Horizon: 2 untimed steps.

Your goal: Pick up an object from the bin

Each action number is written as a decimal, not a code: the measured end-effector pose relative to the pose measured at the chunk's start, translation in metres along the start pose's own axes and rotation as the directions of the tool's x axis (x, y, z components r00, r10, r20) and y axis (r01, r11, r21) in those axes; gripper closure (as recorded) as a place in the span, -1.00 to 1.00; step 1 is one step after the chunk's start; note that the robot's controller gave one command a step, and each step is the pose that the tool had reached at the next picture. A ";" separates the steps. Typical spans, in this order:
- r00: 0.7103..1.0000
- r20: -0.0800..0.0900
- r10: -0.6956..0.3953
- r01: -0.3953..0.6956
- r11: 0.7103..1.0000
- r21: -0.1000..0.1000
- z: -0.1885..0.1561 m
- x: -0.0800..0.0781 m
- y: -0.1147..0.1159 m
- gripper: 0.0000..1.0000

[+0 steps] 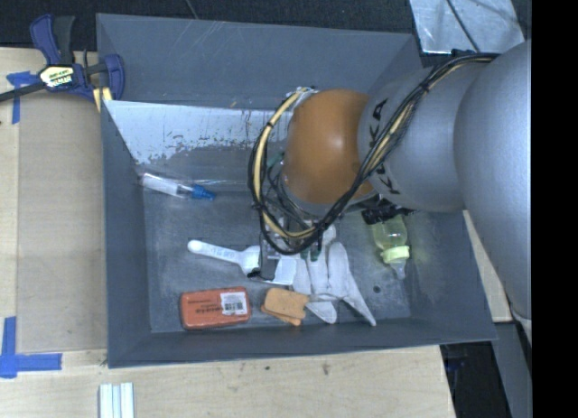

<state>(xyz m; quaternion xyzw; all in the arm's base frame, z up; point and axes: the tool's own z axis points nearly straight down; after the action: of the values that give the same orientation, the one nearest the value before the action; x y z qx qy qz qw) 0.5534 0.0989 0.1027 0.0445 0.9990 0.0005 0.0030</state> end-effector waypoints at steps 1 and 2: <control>0.994 -0.004 -0.105 0.105 0.994 0.000 0.020 0.014 0.000 1.00; 0.994 -0.004 -0.105 0.105 0.994 0.000 0.020 0.014 0.000 1.00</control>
Offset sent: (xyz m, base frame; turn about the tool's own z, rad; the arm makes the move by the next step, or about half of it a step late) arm 0.0000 0.0000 0.0000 0.0000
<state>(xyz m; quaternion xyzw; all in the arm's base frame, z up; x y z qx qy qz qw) 0.5401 0.1003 0.0828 -0.0081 1.0000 0.0004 0.0011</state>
